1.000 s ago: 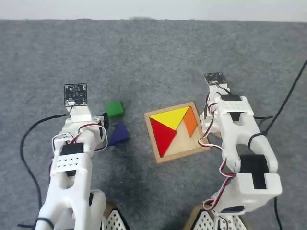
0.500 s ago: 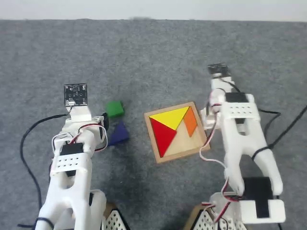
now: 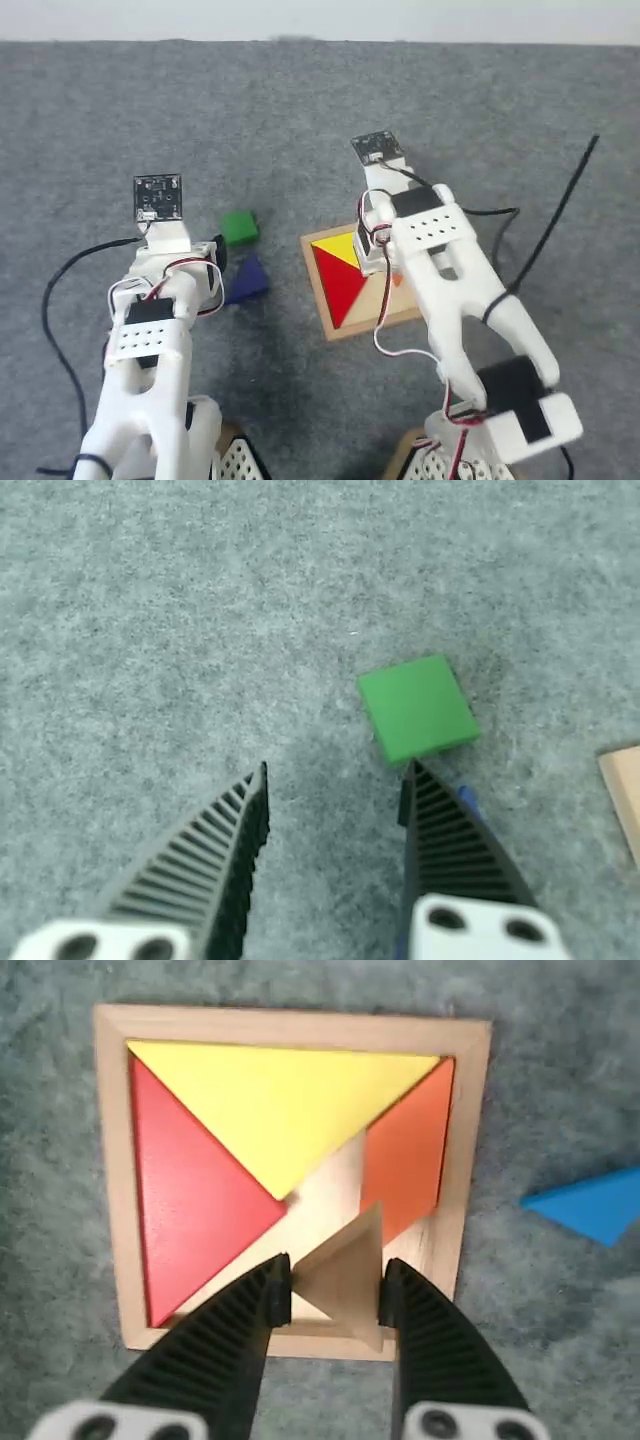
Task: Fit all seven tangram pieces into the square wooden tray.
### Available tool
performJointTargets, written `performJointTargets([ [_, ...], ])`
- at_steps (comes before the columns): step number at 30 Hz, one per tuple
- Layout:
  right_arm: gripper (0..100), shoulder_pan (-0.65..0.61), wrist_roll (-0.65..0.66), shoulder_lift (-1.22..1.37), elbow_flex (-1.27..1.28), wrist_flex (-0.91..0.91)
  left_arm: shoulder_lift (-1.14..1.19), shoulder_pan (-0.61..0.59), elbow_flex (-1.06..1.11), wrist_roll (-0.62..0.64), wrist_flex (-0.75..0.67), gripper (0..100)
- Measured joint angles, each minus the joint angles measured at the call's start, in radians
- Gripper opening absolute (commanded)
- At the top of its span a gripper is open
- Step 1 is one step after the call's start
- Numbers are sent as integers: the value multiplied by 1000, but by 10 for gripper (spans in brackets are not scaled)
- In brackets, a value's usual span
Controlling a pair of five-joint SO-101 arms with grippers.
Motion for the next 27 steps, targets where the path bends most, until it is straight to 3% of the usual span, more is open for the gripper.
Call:
performJointTargets([
  [27, 124, -3, -40, 95, 0, -34, 0, 0, 0, 0, 0, 206],
])
